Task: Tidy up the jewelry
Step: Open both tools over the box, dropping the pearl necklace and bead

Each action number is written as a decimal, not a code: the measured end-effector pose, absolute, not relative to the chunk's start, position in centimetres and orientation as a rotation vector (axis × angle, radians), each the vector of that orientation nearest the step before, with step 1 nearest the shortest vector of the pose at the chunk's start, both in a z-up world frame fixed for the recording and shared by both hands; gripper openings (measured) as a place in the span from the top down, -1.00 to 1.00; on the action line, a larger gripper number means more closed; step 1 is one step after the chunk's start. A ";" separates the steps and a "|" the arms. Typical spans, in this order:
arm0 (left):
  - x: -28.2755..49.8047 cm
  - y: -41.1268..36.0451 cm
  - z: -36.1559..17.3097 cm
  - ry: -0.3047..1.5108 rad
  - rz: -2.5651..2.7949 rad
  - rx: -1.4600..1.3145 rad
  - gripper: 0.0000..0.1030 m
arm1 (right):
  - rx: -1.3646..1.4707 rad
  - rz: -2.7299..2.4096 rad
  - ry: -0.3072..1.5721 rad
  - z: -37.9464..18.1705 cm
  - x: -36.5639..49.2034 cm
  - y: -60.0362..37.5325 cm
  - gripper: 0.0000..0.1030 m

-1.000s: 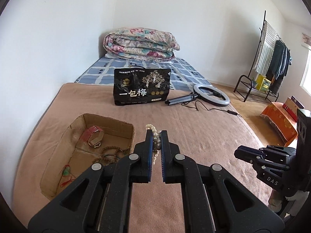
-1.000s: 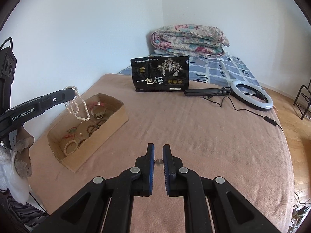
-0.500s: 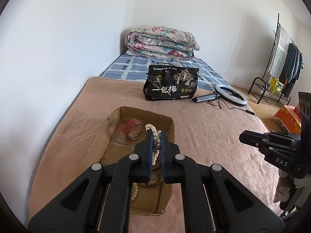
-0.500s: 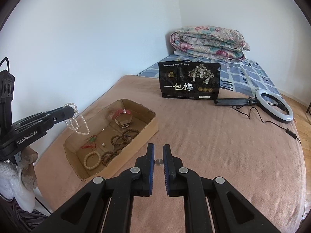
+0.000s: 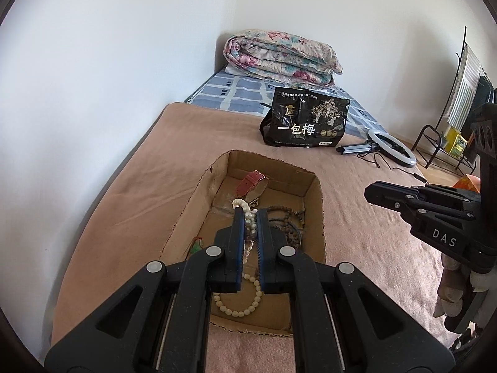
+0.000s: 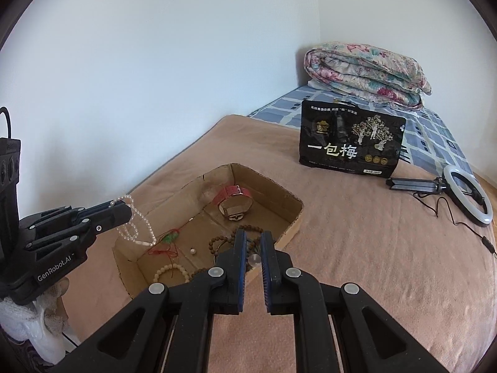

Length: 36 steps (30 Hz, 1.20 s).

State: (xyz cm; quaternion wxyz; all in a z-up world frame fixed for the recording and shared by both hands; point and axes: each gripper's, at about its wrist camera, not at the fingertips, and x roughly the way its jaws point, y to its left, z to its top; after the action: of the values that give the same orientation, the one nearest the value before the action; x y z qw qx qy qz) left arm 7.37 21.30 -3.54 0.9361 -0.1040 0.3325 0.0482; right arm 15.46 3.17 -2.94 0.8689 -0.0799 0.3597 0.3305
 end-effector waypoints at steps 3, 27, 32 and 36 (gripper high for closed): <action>7.4 21.7 -4.0 0.688 0.104 -0.219 0.91 | -0.178 0.701 0.762 -3.4 15.8 4.5 0.87; 8.0 22.5 -5.0 0.703 0.116 -0.225 0.21 | -0.186 0.670 0.748 -4.2 17.3 6.6 -0.23; 7.8 22.2 -4.8 0.691 0.136 -0.205 -0.32 | -0.176 0.630 0.713 -3.5 17.4 6.2 -0.77; 7.9 22.1 -4.9 0.693 0.146 -0.200 -0.56 | -0.174 0.601 0.698 -3.1 17.5 5.9 -0.93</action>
State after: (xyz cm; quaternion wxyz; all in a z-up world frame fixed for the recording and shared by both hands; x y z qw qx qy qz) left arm 7.91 22.09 -4.90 0.9331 -0.0978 0.3386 0.0714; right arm 17.47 5.93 -3.10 0.8920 -0.0841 0.3365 0.2897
